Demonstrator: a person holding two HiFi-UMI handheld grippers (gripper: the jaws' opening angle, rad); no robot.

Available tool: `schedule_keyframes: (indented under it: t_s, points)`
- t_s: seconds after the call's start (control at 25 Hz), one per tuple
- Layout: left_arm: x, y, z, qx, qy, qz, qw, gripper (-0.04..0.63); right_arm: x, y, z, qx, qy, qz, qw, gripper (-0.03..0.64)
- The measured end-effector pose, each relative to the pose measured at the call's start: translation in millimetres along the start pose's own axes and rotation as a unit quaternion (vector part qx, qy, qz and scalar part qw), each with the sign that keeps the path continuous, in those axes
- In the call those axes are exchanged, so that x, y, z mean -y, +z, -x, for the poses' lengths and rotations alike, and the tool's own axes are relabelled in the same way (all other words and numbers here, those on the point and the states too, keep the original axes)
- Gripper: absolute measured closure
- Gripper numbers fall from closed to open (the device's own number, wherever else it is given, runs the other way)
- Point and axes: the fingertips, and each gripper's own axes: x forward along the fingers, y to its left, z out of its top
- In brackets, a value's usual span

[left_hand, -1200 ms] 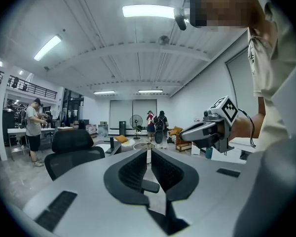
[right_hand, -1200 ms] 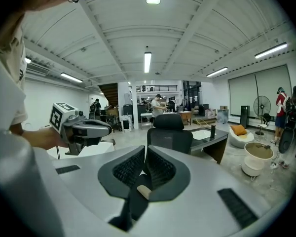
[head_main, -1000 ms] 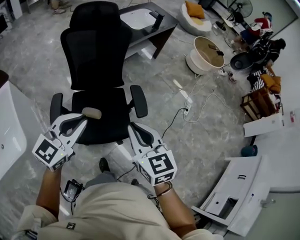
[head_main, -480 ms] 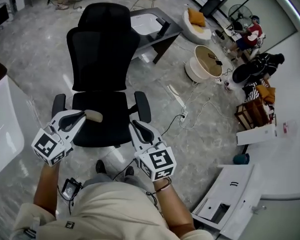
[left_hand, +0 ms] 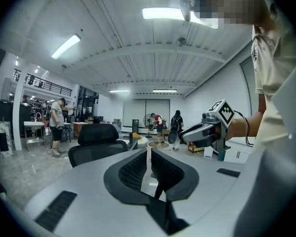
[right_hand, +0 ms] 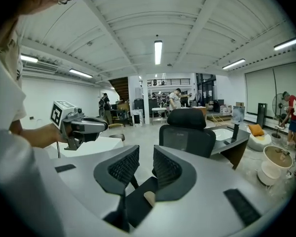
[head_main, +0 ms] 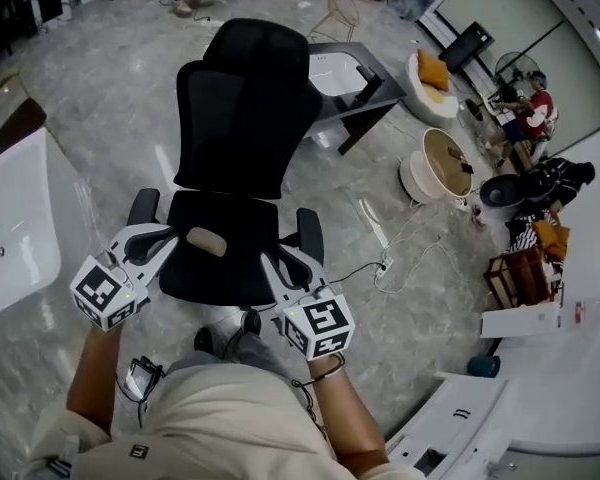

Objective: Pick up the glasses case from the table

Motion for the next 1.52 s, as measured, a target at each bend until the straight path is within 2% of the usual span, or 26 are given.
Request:
schedule_keyframes:
  t_s: [0.16,0.6,1.16,1.52]
  points:
    - [-14.3,-9.4,9.0,-0.012,0.034,0.014,0.9993,0.554,-1.2,-0.2,-23.6,-0.006,0.036,0.003,0.999,0.497]
    - [-34.0,-57.2,-13.5,-0.068,0.063,0.046,0.9946,0.554,21.8,-25.5,-76.1,-0.03,0.093,-0.022,0.995,0.46]
    - [-71.5,-156.9,-52.4,-0.149,0.068,0.109,0.9805,0.554,40.3,-95.8,-150.2,-0.089,0.131,-0.057,0.986,0.414]
    - [-97.3,-227.6,-74.4,-0.18,0.069,0.15,0.9696,0.549,42.4,-159.9,-201.5,-0.128,0.148,-0.08,0.977,0.379]
